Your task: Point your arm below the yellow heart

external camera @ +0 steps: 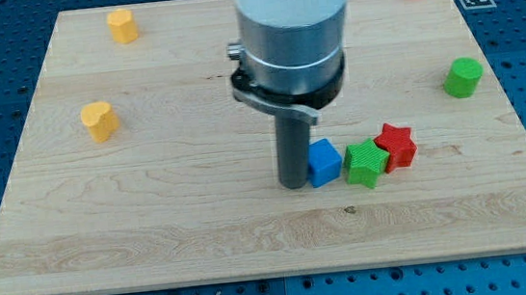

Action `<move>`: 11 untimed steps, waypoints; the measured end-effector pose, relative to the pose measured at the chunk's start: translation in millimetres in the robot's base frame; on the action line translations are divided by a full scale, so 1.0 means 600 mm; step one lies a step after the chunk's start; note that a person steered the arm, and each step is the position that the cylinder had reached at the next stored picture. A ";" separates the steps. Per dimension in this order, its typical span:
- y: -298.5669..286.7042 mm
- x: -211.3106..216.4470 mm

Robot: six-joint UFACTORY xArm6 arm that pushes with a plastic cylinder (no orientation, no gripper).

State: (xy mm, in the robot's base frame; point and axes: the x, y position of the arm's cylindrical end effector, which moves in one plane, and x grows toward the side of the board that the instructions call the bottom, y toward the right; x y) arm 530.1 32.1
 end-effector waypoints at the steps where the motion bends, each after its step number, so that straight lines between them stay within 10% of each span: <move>1: 0.005 0.000; 8: -0.199 0.038; 11: -0.446 -0.084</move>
